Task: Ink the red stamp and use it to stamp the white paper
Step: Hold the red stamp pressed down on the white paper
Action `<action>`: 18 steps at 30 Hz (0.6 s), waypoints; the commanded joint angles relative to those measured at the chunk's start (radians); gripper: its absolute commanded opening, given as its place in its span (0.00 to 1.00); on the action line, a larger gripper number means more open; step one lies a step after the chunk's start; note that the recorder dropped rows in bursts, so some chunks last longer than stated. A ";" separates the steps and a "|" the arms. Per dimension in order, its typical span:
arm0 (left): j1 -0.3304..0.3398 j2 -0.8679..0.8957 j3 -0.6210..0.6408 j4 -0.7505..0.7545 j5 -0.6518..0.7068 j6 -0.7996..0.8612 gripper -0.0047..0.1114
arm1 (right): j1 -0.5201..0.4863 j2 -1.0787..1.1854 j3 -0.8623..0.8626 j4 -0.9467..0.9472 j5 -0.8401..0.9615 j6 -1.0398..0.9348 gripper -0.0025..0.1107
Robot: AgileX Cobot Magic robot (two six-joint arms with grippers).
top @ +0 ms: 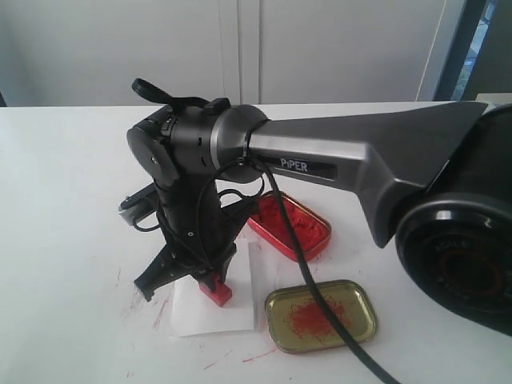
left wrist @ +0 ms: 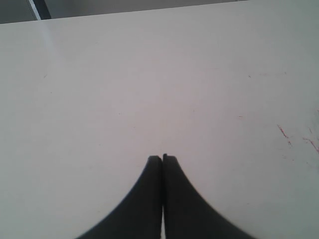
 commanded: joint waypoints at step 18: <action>-0.006 -0.004 0.004 -0.007 -0.003 0.000 0.04 | 0.000 0.018 0.003 -0.057 0.005 0.006 0.02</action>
